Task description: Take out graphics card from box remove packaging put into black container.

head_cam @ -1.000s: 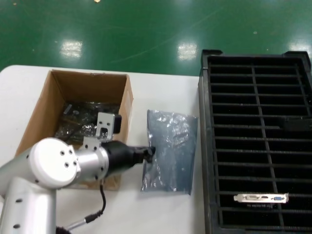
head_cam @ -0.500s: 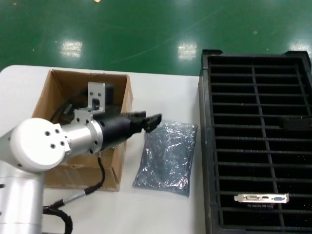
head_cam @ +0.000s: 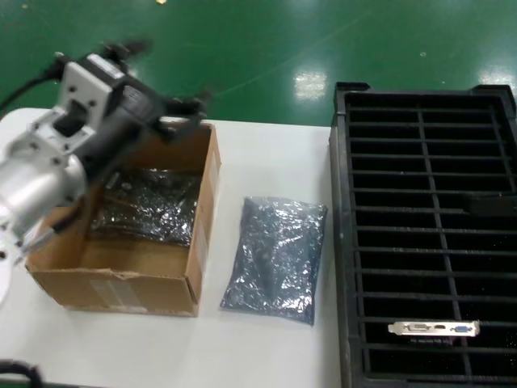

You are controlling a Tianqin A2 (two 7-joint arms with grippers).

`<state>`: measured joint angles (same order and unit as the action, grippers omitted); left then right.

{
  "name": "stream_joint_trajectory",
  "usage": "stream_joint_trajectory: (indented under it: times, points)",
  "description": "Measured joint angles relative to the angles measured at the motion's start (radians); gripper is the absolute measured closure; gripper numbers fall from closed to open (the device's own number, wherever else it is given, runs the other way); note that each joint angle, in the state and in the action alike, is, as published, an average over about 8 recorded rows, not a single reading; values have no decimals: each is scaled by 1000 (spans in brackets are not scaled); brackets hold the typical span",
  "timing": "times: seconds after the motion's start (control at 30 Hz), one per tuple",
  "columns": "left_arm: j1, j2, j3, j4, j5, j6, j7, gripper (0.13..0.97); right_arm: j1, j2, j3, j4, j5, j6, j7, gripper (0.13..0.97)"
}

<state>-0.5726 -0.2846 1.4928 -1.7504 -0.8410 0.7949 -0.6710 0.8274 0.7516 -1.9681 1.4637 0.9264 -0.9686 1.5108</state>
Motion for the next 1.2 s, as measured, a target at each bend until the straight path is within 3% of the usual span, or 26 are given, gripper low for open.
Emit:
stream_joint_trajectory:
  times: [0.07,0.17,0.23,0.37,0.63,0.93,1.2]
  points:
    - [24,-16,-2,-23,-1,-57,62,491,-3,-2,1,0,3,4,-5,129]
    - [45,-28,-1,-35,-12,-105,111,413,-14,-8,6,2,15,16,-25,129]
    - [52,-27,0,-31,-27,-113,117,361,-27,-15,12,4,28,31,-48,129]
    - [70,-22,4,-20,-67,-130,126,361,-61,-33,27,10,65,71,-111,129]
    - [125,-21,15,-1,-164,-202,184,220,-145,-79,64,24,153,169,-264,129]
    - [190,-20,29,21,-280,-288,255,145,-244,-133,109,40,258,286,-446,129]
    - [248,-20,41,40,-382,-365,318,133,-332,-181,148,55,350,388,-606,129]
